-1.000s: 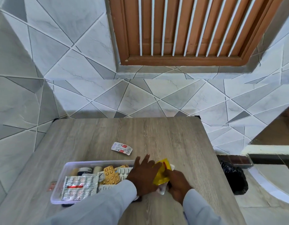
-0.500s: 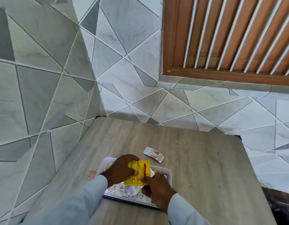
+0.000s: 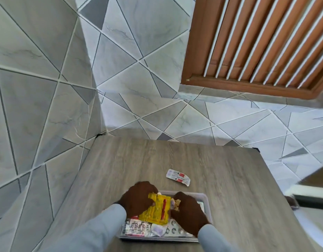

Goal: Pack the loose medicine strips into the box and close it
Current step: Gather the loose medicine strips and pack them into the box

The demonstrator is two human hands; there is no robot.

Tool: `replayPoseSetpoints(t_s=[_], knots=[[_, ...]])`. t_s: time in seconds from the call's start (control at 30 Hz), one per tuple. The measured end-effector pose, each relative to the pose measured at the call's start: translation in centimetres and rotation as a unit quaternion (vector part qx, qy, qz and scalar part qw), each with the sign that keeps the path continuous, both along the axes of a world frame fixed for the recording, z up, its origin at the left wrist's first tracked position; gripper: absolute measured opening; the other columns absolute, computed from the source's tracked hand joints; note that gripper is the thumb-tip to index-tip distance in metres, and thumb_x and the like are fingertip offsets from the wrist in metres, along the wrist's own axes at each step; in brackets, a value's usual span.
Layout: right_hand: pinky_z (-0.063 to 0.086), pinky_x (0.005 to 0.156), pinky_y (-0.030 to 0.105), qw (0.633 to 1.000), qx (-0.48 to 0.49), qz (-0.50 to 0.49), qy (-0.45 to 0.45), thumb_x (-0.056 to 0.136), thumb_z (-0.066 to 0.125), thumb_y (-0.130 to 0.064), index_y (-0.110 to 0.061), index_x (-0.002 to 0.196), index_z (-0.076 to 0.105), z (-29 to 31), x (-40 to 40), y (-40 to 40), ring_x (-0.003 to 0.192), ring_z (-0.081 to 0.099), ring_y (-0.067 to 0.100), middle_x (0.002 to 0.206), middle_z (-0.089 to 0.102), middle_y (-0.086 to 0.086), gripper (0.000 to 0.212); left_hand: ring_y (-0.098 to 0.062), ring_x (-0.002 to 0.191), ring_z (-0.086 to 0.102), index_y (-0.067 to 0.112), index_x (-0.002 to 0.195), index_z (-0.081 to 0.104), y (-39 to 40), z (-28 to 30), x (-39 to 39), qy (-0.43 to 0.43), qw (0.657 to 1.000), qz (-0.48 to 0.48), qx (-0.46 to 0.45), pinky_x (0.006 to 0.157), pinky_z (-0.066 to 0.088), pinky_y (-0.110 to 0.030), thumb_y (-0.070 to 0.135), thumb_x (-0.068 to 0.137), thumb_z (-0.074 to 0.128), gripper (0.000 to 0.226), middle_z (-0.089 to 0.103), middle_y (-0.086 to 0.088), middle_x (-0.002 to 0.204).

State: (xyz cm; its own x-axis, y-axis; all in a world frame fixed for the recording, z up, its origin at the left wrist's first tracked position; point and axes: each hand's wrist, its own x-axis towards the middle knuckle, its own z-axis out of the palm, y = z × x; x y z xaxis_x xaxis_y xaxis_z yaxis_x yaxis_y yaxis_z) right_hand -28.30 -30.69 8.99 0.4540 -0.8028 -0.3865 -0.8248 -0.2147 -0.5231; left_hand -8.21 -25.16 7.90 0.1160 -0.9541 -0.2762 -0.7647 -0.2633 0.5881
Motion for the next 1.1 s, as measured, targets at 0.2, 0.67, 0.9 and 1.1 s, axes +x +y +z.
replayPoseSetpoints(t_s=[0.2,0.67,0.9,1.1], knots=[[0.053,0.087,0.031,0.998,0.009,-0.052,-0.017,0.077,0.069,-0.032,-0.027,0.105,0.063,0.2,2.0,1.4,0.093,0.066,0.017,0.098,0.071,0.001,0.029,-0.015,0.117,0.050,0.032,0.114,0.064,0.2,-1.4,1.4,-0.013,0.999,-0.028,-0.037,0.101,0.035,-0.027,0.038,0.080,0.056,0.035,0.062,0.005,0.122],[0.056,0.071,0.036,0.996,-0.031,-0.048,-0.075,0.080,0.061,-0.032,-0.029,0.081,0.062,-0.7,4.5,-0.1,0.072,0.066,0.015,0.076,0.069,-0.003,0.003,-0.011,0.075,0.052,0.031,0.073,0.059,1.8,-3.4,2.7,-0.201,0.950,-0.053,-0.234,0.069,0.038,-0.026,0.048,0.081,0.048,0.021,0.056,0.011,0.081],[0.049,0.088,0.036,0.994,-0.092,-0.035,-0.050,0.084,0.063,-0.016,-0.013,0.105,0.067,-1.2,4.0,-9.8,0.100,0.063,0.031,0.107,0.069,0.014,0.021,-0.012,0.088,0.053,0.045,0.087,0.046,4.0,-3.4,10.1,0.024,0.984,0.178,-0.017,0.075,0.040,-0.021,0.024,0.081,0.062,0.027,0.052,0.004,0.098],[0.043,0.104,0.044,0.987,-0.015,0.053,0.153,0.082,0.064,-0.030,-0.026,0.138,0.040,-4.1,4.2,-13.7,0.124,0.049,0.033,0.137,0.050,0.009,0.060,-0.019,0.111,0.046,0.035,0.117,0.044,7.8,-5.3,9.8,-0.056,0.977,0.107,0.177,0.094,0.045,-0.038,0.025,0.060,0.078,0.067,0.043,0.003,0.117]])
